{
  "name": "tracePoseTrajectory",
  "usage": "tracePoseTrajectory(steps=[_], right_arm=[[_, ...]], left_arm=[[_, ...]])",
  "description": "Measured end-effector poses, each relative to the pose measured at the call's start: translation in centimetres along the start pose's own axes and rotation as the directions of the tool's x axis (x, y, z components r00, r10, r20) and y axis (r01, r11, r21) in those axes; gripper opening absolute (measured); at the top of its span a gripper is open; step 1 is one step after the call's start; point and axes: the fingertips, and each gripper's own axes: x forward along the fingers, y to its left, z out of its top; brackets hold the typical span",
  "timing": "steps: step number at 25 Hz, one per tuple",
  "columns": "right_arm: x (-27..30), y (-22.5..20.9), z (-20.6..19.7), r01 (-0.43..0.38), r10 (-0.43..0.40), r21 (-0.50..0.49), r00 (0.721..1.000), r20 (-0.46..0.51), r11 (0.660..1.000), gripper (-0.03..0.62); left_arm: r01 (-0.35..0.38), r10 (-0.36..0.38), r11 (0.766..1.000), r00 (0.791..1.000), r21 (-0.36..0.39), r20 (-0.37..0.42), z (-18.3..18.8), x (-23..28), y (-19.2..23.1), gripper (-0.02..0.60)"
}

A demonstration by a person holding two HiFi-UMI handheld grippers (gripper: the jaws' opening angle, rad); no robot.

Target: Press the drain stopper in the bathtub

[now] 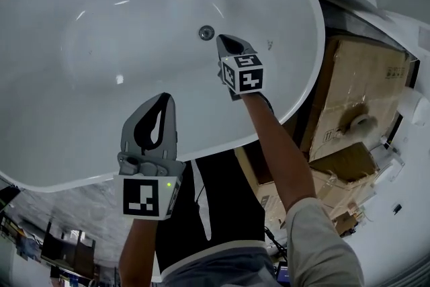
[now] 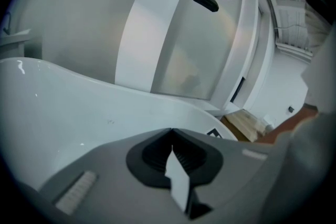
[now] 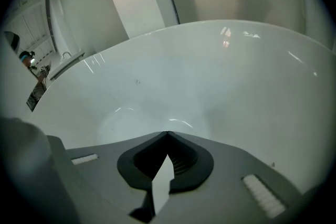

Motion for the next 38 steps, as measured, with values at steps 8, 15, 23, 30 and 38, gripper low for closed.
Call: tracePoseTrajectory(steps=[8,15,23,30,38], right_arm=[[-7.5,2.2,2.5,-0.019,0.02,-0.015,0.997,0.069,1.0,-0.002],[-14.6,3.6,4.6,-0.027,0.029,-0.014,0.992,0.12,1.0,-0.002],[-22.5,6.6,7.3,-0.065,0.062,0.009,0.979,0.194,0.998,-0.002],[-30.0,10.1,9.4,-0.093,0.094,-0.013,0.961,0.261,0.996,-0.002],[-39.1,14.2,11.0,-0.119,0.123,-0.033,0.942,0.312,0.992,-0.002]], left_arm=[[0.014,-0.014,1.0,0.999,0.016,0.03,2.7,-3.5,-2.1,0.0],[0.031,-0.031,0.999,0.999,0.024,0.036,5.2,-6.5,-4.7,0.0],[0.035,-0.036,0.999,0.998,0.031,0.054,8.5,-10.0,-7.2,0.0],[0.036,-0.046,0.986,0.997,0.16,0.061,10.8,-14.4,-9.8,0.0],[0.072,-0.089,0.982,0.992,0.174,0.092,13.5,-20.3,-13.0,0.0]])
